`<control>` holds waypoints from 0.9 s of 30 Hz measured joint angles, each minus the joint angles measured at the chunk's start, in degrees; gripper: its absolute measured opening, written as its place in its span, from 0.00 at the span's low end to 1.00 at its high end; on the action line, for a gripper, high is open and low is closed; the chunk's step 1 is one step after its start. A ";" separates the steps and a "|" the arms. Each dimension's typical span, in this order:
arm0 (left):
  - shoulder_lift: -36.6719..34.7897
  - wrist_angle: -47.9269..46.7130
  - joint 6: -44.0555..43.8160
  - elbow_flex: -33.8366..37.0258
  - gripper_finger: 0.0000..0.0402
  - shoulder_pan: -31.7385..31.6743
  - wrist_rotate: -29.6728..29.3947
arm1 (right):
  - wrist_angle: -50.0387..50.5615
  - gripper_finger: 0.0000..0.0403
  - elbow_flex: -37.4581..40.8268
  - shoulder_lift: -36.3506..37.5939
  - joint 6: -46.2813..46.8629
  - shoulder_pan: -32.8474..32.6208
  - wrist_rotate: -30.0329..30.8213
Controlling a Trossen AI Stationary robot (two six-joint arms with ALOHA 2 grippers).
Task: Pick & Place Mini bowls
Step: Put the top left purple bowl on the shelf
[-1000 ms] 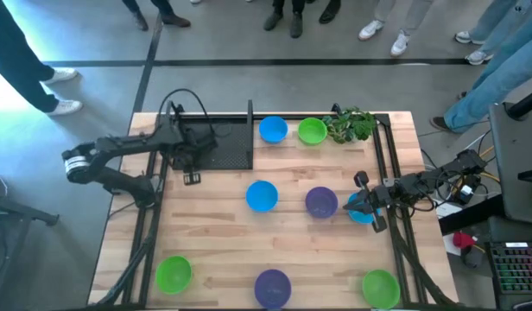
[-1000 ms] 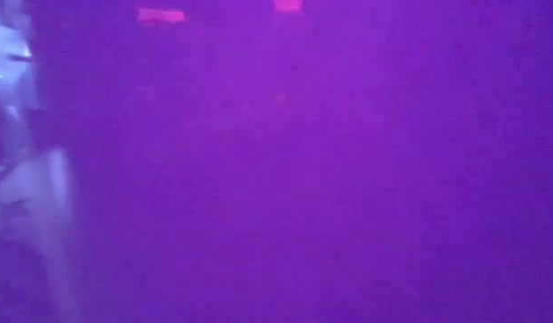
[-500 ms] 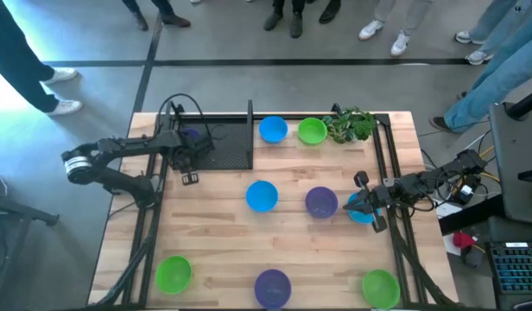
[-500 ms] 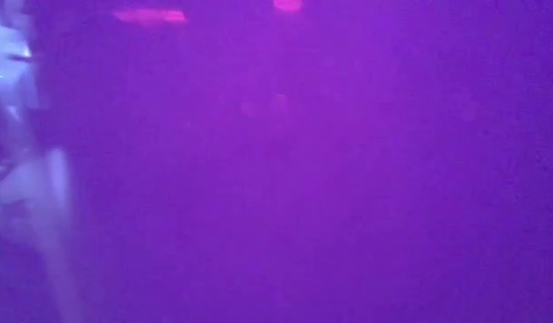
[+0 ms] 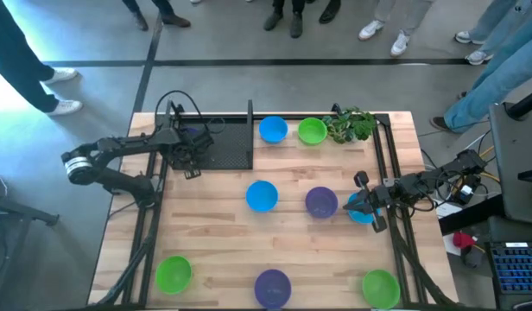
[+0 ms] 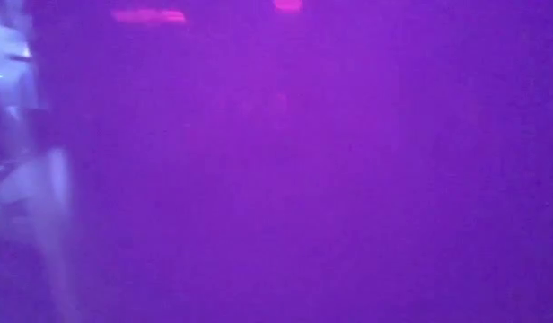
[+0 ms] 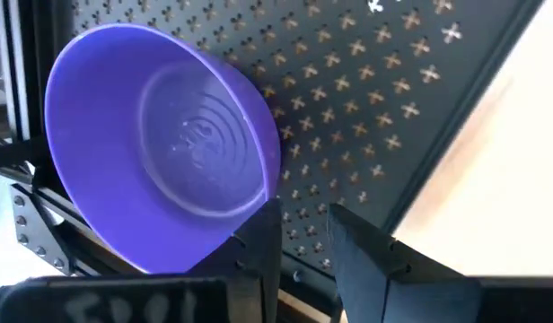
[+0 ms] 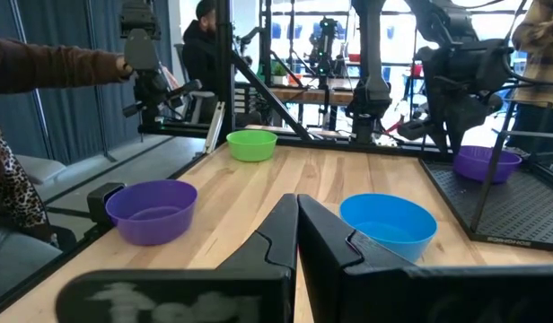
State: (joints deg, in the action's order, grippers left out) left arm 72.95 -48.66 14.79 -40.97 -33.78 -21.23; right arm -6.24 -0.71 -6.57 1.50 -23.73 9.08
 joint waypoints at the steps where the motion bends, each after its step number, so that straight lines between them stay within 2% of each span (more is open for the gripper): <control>1: 0.00 0.25 0.09 0.00 0.23 0.00 -0.04 | 0.00 0.02 0.00 0.00 0.00 0.02 0.00; 8: 0.00 0.64 0.54 0.00 0.23 -0.02 -3.69 | 0.02 0.02 0.00 0.00 -0.01 0.00 -0.01; 16: -0.02 0.31 2.53 -0.02 0.23 0.42 6.77 | 0.02 0.02 0.00 -0.01 -0.02 0.00 0.00; 20: 0.04 0.80 2.57 1.34 0.23 -0.15 4.97 | 0.01 0.02 0.00 -0.01 -0.04 0.01 0.00; 27: 0.04 6.93 2.21 3.13 0.23 -1.05 3.07 | 0.02 0.02 0.00 -0.02 -0.16 0.00 0.00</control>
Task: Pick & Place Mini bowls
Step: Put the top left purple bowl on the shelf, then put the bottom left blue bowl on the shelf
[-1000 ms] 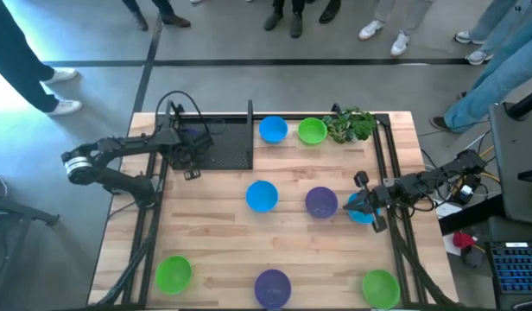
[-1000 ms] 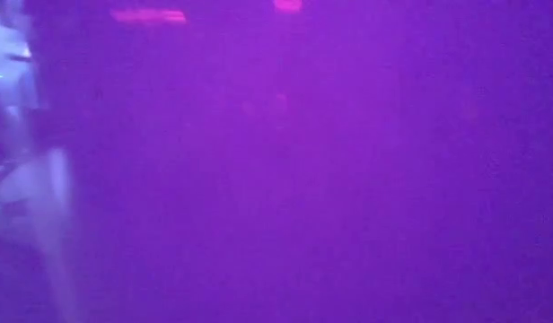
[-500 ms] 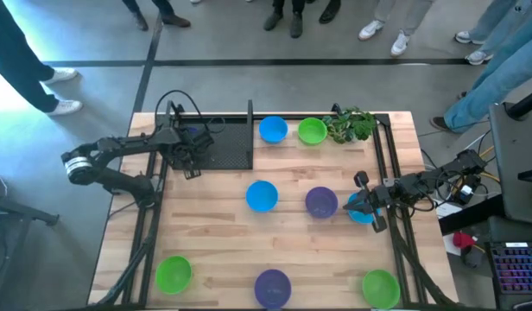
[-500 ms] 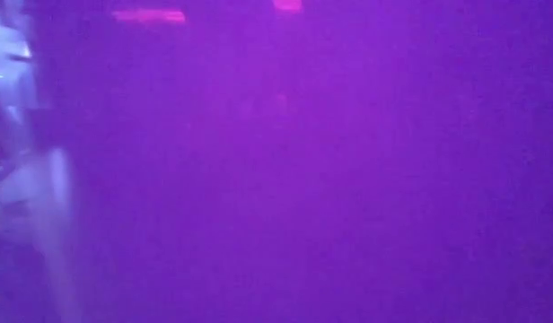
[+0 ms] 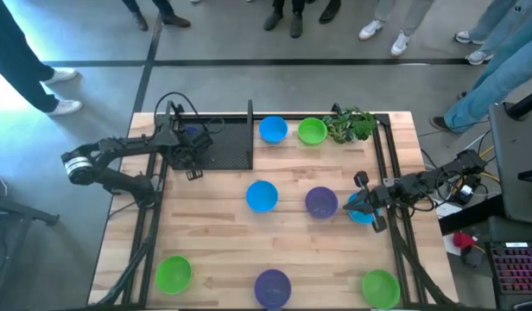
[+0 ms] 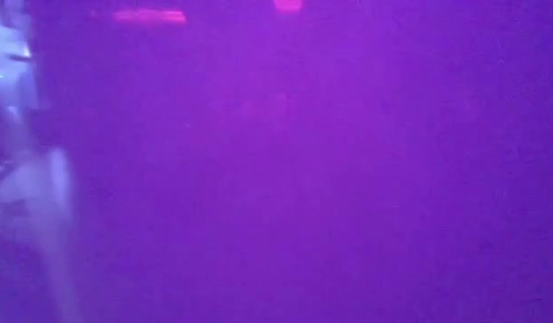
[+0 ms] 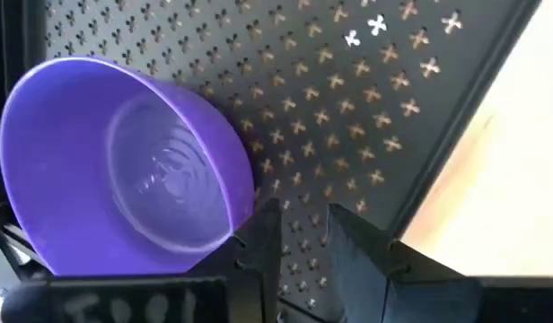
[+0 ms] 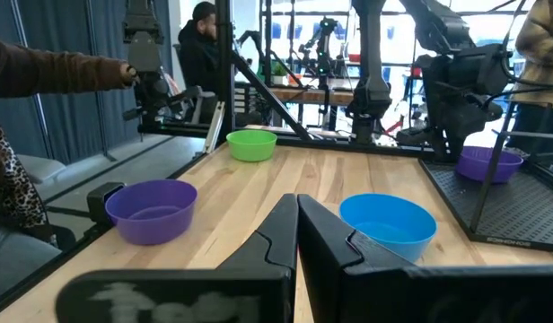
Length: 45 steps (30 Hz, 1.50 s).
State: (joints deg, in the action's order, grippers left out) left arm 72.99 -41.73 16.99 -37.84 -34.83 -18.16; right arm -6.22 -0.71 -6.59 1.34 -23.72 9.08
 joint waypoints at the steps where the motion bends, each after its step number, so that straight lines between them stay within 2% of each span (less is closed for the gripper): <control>1: 0.00 0.25 -0.01 0.06 0.23 -0.10 -0.47 | -0.01 0.02 0.00 0.01 -0.02 0.02 0.00; 14: 0.00 4.53 -0.73 0.65 0.23 -1.81 -8.33 | -0.01 0.02 0.00 0.00 0.16 0.01 0.00; 34: 0.00 9.18 1.90 0.65 0.23 -6.34 -9.00 | 0.00 0.02 0.00 0.01 0.16 0.02 -0.01; 40: -3.13 7.26 -0.74 -1.06 0.23 -4.12 -8.98 | -0.04 0.02 0.00 0.02 0.03 0.00 0.00; 45: -8.41 6.34 -2.88 -2.60 0.23 1.52 -8.87 | -0.14 0.02 0.00 0.02 -0.32 0.01 0.08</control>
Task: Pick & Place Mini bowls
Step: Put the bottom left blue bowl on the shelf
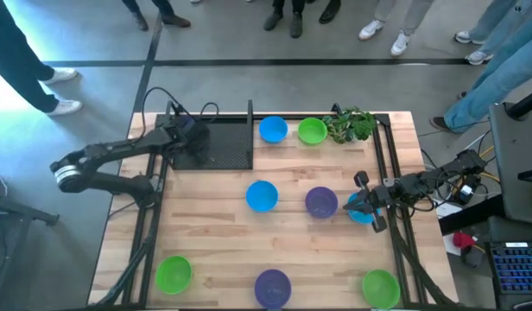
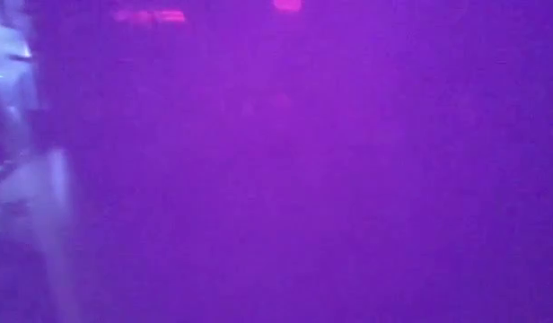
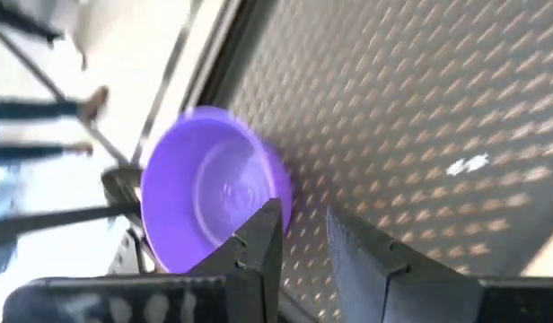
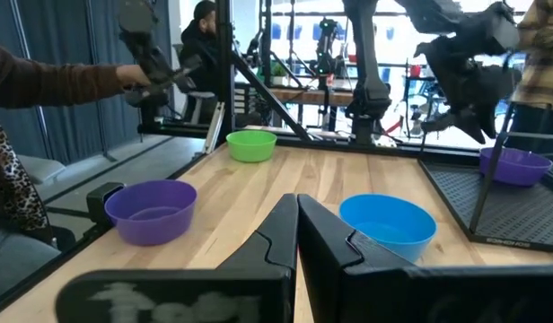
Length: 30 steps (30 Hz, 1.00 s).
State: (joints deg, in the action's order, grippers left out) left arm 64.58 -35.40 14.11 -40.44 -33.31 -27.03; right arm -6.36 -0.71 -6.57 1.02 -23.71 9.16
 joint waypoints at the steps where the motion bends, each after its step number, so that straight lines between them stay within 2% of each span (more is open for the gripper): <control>1: -1.11 0.00 -0.42 -0.22 0.23 1.51 0.00 | -0.10 0.02 0.02 0.00 -0.64 -0.02 0.06; 9: -7.29 -0.41 -4.30 -1.04 0.23 17.46 0.19 | -0.22 0.02 0.00 0.02 -1.62 0.00 1.50; 18: -4.06 -0.34 -16.15 -5.15 0.23 33.26 0.26 | -0.23 0.02 0.00 0.02 -3.19 -0.02 1.54; 26: 5.11 -0.01 -29.79 -9.37 0.23 39.37 4.07 | -0.11 0.02 0.00 0.00 -4.67 -0.02 1.67; 30: 9.67 2.49 -38.82 -12.01 0.23 39.64 4.12 | -0.07 0.02 0.00 0.00 -4.85 -0.02 5.47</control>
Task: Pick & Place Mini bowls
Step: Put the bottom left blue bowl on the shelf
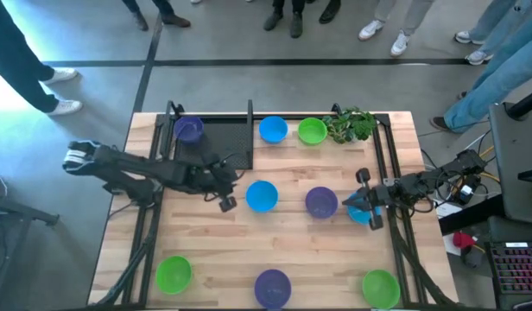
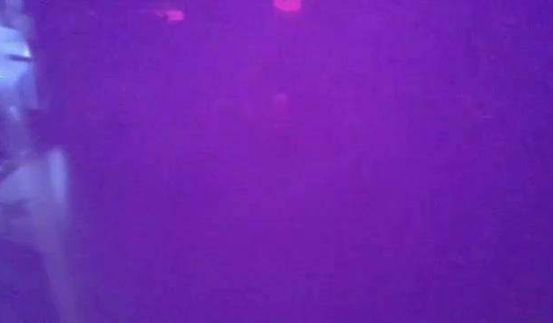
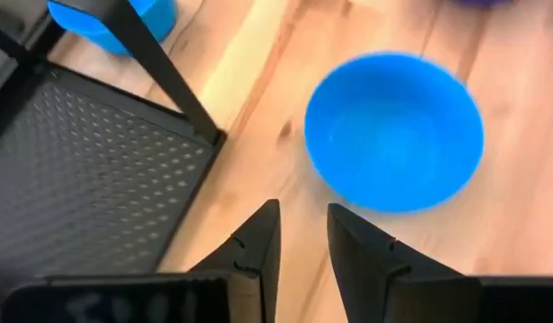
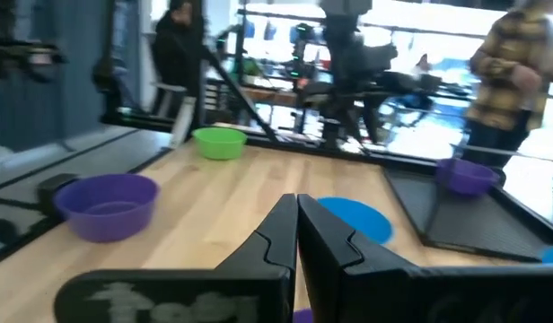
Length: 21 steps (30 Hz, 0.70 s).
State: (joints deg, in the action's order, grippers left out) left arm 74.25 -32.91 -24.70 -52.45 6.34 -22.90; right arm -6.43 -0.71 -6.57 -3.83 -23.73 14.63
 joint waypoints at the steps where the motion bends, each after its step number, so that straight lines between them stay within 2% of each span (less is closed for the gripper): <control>1: 1.16 0.87 -2.01 -0.39 0.23 -0.02 0.10 | 0.16 0.02 0.00 0.00 0.02 0.00 0.91; 4: 4.77 3.40 -7.89 -1.78 0.23 -0.01 2.52 | 0.21 0.02 0.00 -0.02 -0.68 0.00 1.97; 14: 13.53 3.07 -23.66 -5.61 0.23 -1.12 7.78 | 0.19 0.02 0.00 -0.02 -1.10 0.00 2.03; 21: 15.94 3.11 -26.49 -5.59 0.23 -3.37 9.56 | 0.20 0.02 0.00 -0.02 -1.12 0.00 2.02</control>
State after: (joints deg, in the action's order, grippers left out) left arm 90.19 -29.80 -51.20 -58.04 2.97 -13.34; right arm -6.22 -0.71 -6.59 -4.95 -23.73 16.64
